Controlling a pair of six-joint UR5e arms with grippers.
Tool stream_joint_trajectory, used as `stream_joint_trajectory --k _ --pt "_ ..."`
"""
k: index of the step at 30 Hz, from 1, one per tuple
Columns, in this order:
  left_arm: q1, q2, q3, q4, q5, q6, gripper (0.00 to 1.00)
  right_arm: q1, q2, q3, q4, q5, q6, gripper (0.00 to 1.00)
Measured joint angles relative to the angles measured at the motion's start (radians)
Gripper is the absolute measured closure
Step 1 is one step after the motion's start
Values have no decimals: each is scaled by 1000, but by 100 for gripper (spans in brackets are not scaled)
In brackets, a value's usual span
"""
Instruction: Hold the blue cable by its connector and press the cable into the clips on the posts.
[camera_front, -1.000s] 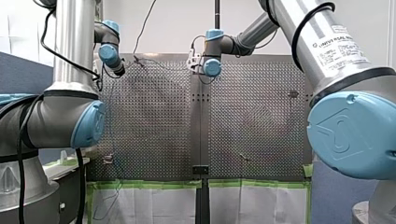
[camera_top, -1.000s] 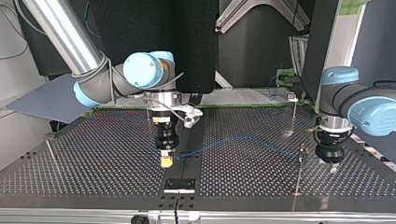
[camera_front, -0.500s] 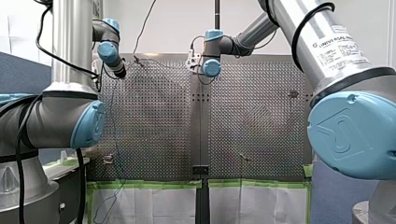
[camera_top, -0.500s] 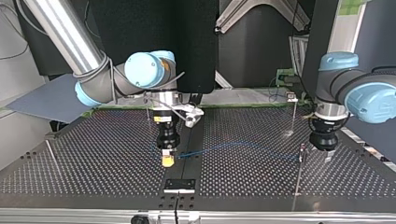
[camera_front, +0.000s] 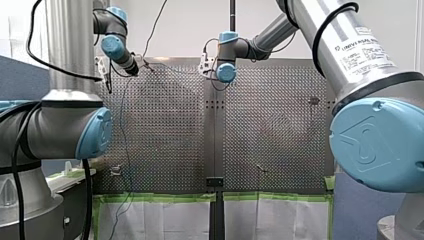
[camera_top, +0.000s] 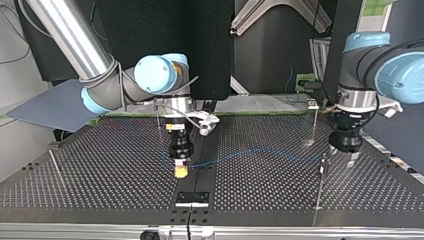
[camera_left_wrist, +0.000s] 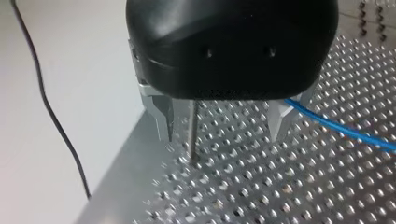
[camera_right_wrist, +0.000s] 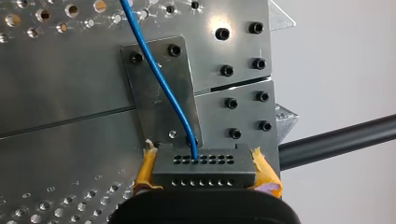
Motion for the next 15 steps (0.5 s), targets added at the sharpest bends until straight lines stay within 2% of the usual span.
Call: stream_joint_trajectory --k 15 --pt "-22 70 -34 -41 9 -15 0 5 0 0 3 0 0 100"
